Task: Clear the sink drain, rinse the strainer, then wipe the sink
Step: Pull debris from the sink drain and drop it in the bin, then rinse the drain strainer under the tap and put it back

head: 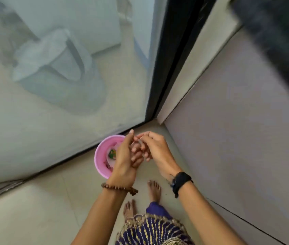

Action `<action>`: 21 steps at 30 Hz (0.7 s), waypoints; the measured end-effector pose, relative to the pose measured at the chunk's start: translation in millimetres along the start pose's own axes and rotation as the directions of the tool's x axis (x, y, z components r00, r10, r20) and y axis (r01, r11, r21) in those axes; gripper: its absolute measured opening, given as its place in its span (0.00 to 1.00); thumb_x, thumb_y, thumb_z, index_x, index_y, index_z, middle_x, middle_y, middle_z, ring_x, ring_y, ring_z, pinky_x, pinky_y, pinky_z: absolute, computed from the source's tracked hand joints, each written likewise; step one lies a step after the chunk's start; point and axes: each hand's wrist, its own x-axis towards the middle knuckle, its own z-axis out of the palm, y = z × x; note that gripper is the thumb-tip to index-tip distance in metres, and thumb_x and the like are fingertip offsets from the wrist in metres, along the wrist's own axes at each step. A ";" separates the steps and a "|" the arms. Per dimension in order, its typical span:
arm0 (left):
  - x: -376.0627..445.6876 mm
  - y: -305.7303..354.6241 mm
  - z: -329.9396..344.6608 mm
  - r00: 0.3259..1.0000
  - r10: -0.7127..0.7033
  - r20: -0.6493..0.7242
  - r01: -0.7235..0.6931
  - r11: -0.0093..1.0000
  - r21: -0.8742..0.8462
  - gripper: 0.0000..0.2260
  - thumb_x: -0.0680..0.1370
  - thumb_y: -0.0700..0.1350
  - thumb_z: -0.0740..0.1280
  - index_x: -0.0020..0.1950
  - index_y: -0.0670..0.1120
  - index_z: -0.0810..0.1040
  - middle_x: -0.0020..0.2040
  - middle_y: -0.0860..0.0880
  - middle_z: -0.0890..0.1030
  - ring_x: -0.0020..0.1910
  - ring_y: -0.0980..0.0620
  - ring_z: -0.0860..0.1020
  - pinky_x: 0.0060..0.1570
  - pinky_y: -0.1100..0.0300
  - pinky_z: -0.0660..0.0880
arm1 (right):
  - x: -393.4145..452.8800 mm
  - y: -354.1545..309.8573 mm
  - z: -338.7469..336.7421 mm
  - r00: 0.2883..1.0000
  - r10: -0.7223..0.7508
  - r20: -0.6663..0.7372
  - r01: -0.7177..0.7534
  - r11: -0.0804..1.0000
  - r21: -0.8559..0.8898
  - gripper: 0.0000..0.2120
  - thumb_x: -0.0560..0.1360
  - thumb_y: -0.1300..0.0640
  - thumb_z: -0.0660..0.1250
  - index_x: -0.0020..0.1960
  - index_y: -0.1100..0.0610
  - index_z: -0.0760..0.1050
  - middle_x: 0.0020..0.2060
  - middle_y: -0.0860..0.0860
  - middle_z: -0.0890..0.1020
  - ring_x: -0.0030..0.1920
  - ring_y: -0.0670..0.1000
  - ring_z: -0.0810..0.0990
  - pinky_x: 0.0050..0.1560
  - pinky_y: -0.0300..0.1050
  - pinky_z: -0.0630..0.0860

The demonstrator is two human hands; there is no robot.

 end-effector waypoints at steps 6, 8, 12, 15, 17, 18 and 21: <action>-158.3 47.7 131.6 0.856 0.065 0.513 -0.083 0.996 0.013 0.18 0.79 0.50 0.56 0.30 0.48 0.69 0.17 0.53 0.62 0.13 0.59 0.58 0.13 0.69 0.52 | -166.7 -163.9 -74.9 0.925 -0.336 -0.177 0.360 0.924 0.131 0.11 0.77 0.60 0.58 0.42 0.53 0.77 0.21 0.44 0.71 0.21 0.41 0.65 0.20 0.32 0.62; -196.8 49.2 168.2 0.785 0.040 0.619 -0.137 0.984 0.111 0.16 0.79 0.50 0.56 0.31 0.48 0.68 0.17 0.53 0.62 0.13 0.60 0.58 0.12 0.70 0.54 | -215.5 -193.0 -101.0 0.864 -0.423 -0.272 0.462 0.882 0.097 0.11 0.78 0.60 0.57 0.42 0.52 0.77 0.22 0.44 0.72 0.22 0.42 0.66 0.21 0.32 0.62; -242.6 28.9 237.7 0.699 -0.079 0.711 -0.199 0.933 0.299 0.17 0.80 0.49 0.55 0.31 0.48 0.68 0.17 0.54 0.63 0.13 0.60 0.58 0.12 0.71 0.54 | -278.5 -219.5 -159.9 0.752 -0.475 -0.458 0.548 0.836 0.033 0.11 0.77 0.61 0.58 0.41 0.53 0.77 0.22 0.44 0.73 0.21 0.43 0.66 0.20 0.34 0.61; -254.8 -5.4 288.8 0.669 -0.222 0.709 -0.210 0.859 0.466 0.18 0.79 0.48 0.55 0.30 0.48 0.67 0.16 0.53 0.62 0.13 0.60 0.58 0.12 0.71 0.53 | -310.6 -214.5 -216.9 0.661 -0.504 -0.556 0.544 0.832 -0.109 0.10 0.77 0.59 0.59 0.42 0.52 0.78 0.26 0.45 0.77 0.22 0.43 0.70 0.21 0.33 0.65; -257.0 -36.5 325.4 0.654 -0.353 0.669 -0.175 0.789 0.588 0.18 0.79 0.48 0.55 0.29 0.48 0.65 0.16 0.53 0.62 0.12 0.60 0.57 0.12 0.71 0.52 | -328.1 -200.7 -261.9 0.595 -0.493 -0.635 0.472 0.853 -0.220 0.09 0.77 0.56 0.60 0.42 0.50 0.77 0.29 0.46 0.79 0.23 0.41 0.72 0.23 0.31 0.67; -255.8 -54.9 343.4 0.643 -0.417 0.643 -0.153 0.752 0.641 0.18 0.79 0.47 0.54 0.28 0.48 0.63 0.16 0.53 0.62 0.12 0.60 0.57 0.11 0.71 0.51 | -335.3 -190.9 -285.7 0.568 -0.474 -0.673 0.422 0.870 -0.256 0.08 0.77 0.55 0.60 0.42 0.48 0.77 0.30 0.46 0.80 0.23 0.40 0.73 0.24 0.31 0.68; -244.7 -113.6 395.0 0.619 -0.553 0.557 -0.110 0.642 0.759 0.18 0.79 0.46 0.53 0.28 0.48 0.60 0.15 0.53 0.61 0.11 0.60 0.56 0.11 0.72 0.50 | -349.1 -156.9 -354.2 0.499 -0.380 -0.779 0.324 0.915 -0.239 0.07 0.78 0.56 0.61 0.44 0.50 0.76 0.33 0.46 0.81 0.24 0.37 0.75 0.25 0.28 0.69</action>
